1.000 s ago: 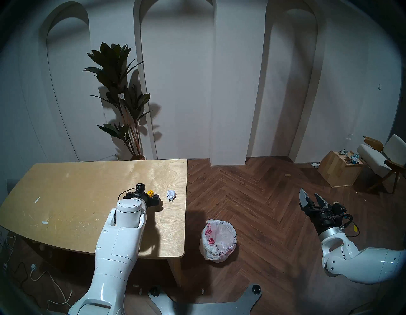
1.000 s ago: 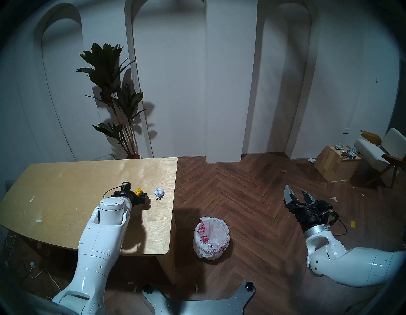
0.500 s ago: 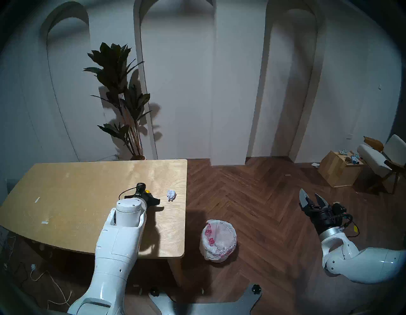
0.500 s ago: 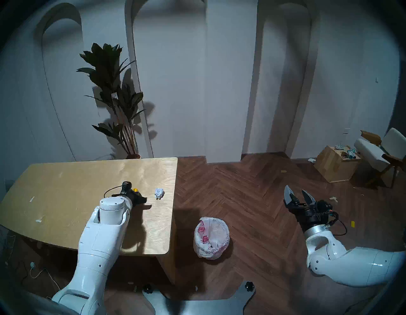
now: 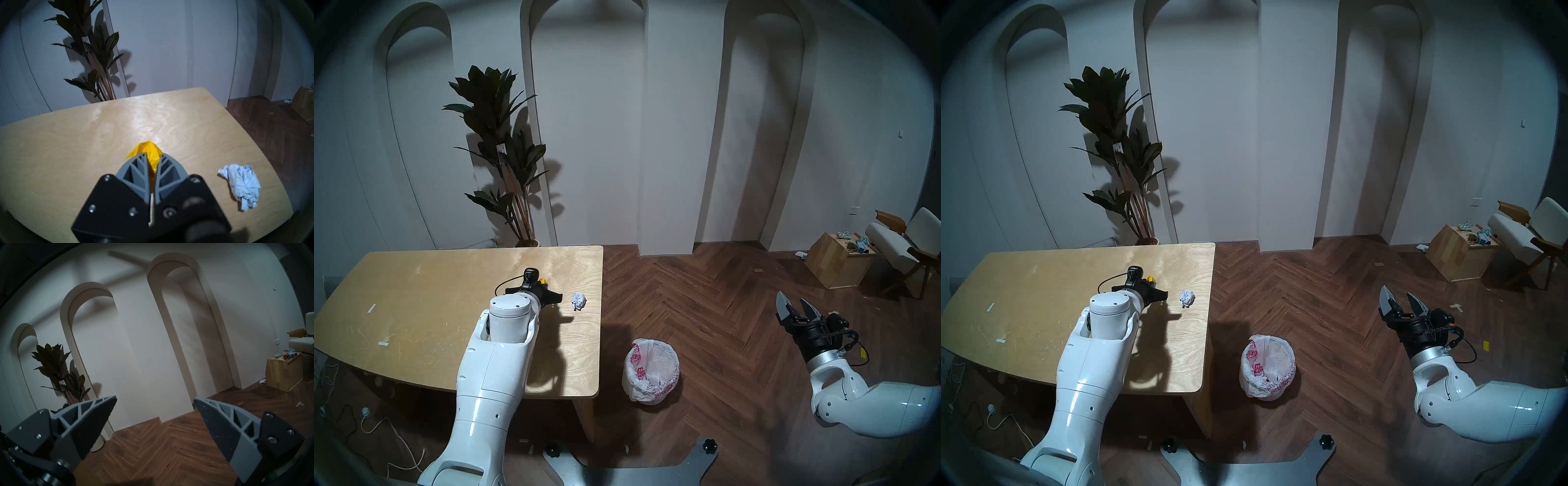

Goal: Put the trash into the trash bin on the ground

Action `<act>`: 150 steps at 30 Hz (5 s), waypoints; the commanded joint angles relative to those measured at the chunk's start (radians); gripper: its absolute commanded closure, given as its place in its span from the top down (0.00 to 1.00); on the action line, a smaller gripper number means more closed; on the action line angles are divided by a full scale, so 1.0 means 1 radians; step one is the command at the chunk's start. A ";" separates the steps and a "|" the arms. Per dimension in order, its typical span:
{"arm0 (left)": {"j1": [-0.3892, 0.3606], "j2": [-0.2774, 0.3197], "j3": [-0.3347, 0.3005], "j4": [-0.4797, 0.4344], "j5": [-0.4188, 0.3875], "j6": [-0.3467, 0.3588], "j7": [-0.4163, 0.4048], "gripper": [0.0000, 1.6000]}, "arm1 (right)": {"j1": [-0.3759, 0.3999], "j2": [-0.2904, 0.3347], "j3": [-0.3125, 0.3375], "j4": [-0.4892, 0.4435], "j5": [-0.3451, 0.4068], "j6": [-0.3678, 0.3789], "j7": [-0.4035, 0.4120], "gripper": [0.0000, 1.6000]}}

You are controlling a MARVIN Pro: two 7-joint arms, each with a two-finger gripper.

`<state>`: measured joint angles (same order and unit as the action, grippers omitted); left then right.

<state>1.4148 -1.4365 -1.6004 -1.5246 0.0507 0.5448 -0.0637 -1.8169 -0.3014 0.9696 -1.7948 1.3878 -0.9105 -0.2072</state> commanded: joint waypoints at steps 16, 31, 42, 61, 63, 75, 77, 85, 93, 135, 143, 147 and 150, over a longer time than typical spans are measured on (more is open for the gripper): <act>-0.171 -0.132 0.193 0.014 0.059 0.028 0.057 0.00 | 0.006 0.003 0.006 -0.004 0.001 -0.007 -0.001 1.00; -0.302 -0.230 0.276 0.267 0.092 -0.060 0.114 0.00 | 0.007 0.003 0.005 -0.004 0.001 -0.007 -0.001 1.00; -0.382 -0.291 0.305 0.456 0.103 -0.163 0.144 0.00 | 0.008 0.003 0.004 -0.004 0.001 -0.007 -0.001 1.00; -0.533 -0.392 0.285 0.773 0.095 -0.285 0.204 0.00 | 0.009 0.003 0.002 -0.004 0.001 -0.007 -0.001 1.00; -0.544 -0.400 0.283 0.800 0.094 -0.300 0.209 0.00 | 0.009 0.003 0.002 -0.004 0.001 -0.007 -0.001 1.00; -0.616 -0.435 0.272 0.973 0.078 -0.393 0.225 0.00 | 0.010 0.004 0.001 -0.004 0.002 -0.008 -0.001 1.00; -0.629 -0.438 0.270 1.001 0.074 -0.407 0.227 0.00 | 0.010 0.004 0.001 -0.004 0.002 -0.008 -0.001 1.00; -0.670 -0.447 0.255 1.095 0.053 -0.453 0.228 0.00 | 0.010 0.004 0.001 -0.004 0.002 -0.009 -0.001 1.00; -0.700 -0.462 0.258 1.160 0.047 -0.488 0.240 0.00 | 0.011 0.004 0.000 -0.004 0.002 -0.009 -0.002 1.00; -0.766 -0.489 0.260 1.338 0.032 -0.593 0.283 1.00 | 0.011 0.006 -0.001 -0.005 0.003 -0.011 -0.002 1.00; -0.788 -0.458 0.261 1.283 0.036 -0.626 0.319 1.00 | 0.012 0.005 -0.002 -0.004 0.003 -0.008 -0.001 1.00; -0.808 -0.414 0.259 1.254 0.041 -0.638 0.348 1.00 | 0.013 0.004 -0.003 -0.003 0.002 -0.007 -0.001 1.00; -0.815 -0.366 0.258 1.238 0.051 -0.642 0.375 1.00 | 0.014 0.004 -0.003 -0.003 0.002 -0.007 -0.001 1.00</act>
<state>0.6671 -1.8850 -1.3418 -0.2240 0.0858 -0.0697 0.2675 -1.8082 -0.2999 0.9596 -1.7941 1.3887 -0.9116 -0.2074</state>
